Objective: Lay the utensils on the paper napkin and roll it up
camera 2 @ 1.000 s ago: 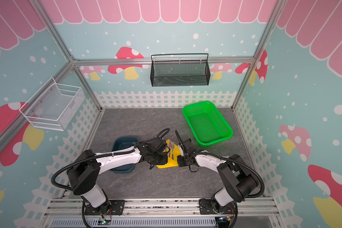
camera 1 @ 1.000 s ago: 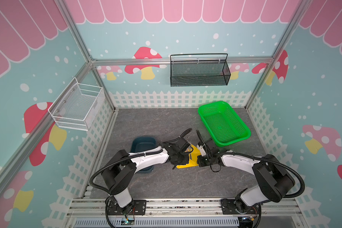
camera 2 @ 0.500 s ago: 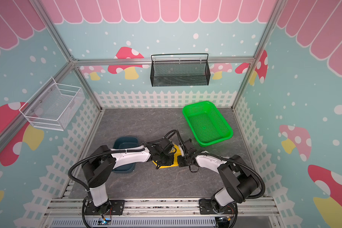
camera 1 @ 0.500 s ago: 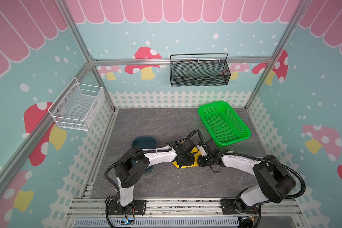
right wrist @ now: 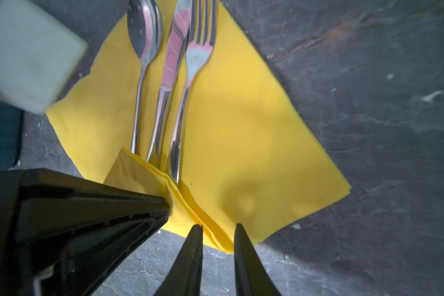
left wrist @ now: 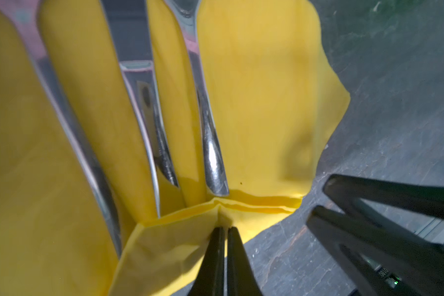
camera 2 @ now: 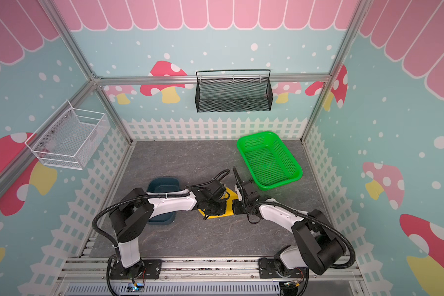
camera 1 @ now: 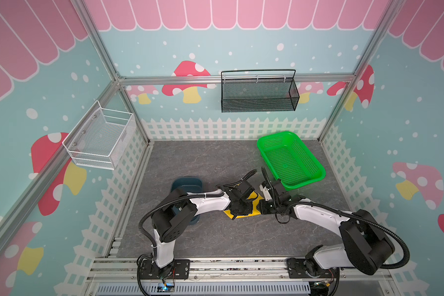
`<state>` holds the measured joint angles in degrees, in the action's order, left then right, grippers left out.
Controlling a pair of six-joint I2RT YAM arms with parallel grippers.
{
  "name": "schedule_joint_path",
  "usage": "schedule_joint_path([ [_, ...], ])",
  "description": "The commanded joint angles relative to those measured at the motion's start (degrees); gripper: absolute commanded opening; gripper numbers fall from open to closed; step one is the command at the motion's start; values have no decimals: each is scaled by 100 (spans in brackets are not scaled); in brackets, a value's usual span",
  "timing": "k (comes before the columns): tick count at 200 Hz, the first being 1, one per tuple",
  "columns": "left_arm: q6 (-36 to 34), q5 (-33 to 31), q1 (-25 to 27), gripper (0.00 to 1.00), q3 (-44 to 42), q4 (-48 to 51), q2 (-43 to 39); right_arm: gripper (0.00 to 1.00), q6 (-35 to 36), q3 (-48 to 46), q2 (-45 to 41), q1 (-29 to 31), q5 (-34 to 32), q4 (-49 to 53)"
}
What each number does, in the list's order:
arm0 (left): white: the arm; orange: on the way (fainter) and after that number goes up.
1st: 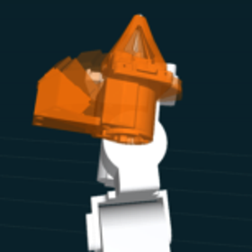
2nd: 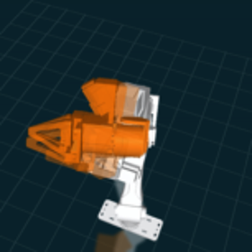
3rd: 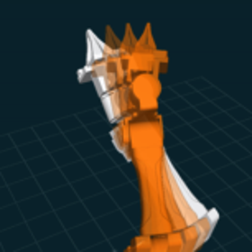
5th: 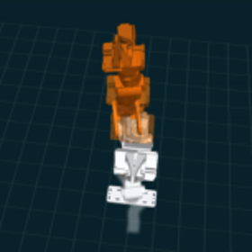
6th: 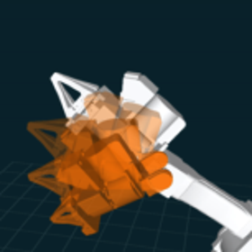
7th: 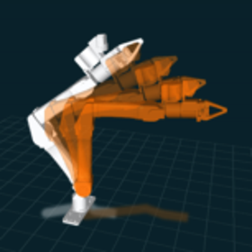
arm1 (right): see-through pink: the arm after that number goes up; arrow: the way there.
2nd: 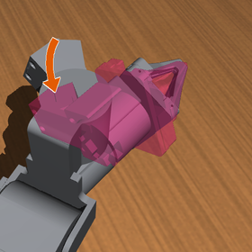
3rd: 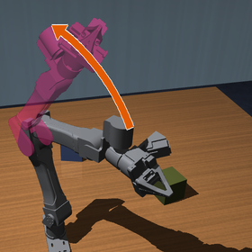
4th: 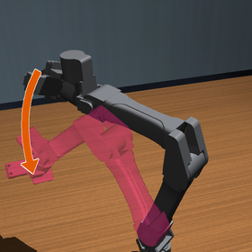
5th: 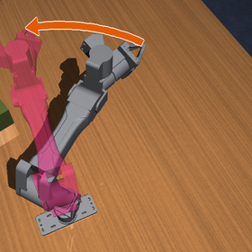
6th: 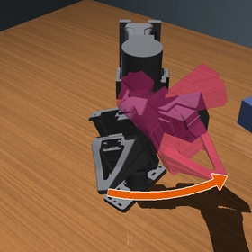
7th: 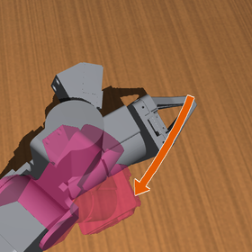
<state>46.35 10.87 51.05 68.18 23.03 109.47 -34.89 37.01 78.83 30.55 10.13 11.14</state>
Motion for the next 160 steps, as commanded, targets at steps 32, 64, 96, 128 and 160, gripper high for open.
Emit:
schedule_joint_path([
  [32,95,-107,6,9,12,-78,74,39,-483,-613,-514,-936,754,-584],
  [64,73,-103,11,9,11,-78,66,40,-664,-639,-273,-996,1087,-778],
  [96,84,-76,11,9,11,-79,74,40,-764,-774,-93,-998,1421,-1076],
  [128,74,-78,13,9,20,-61,66,44,-701,-846,-64,-998,1239,-1021],
  [160,68,-78,11,9,29,-52,50,46,-571,-797,100,-989,1006,-849],
])
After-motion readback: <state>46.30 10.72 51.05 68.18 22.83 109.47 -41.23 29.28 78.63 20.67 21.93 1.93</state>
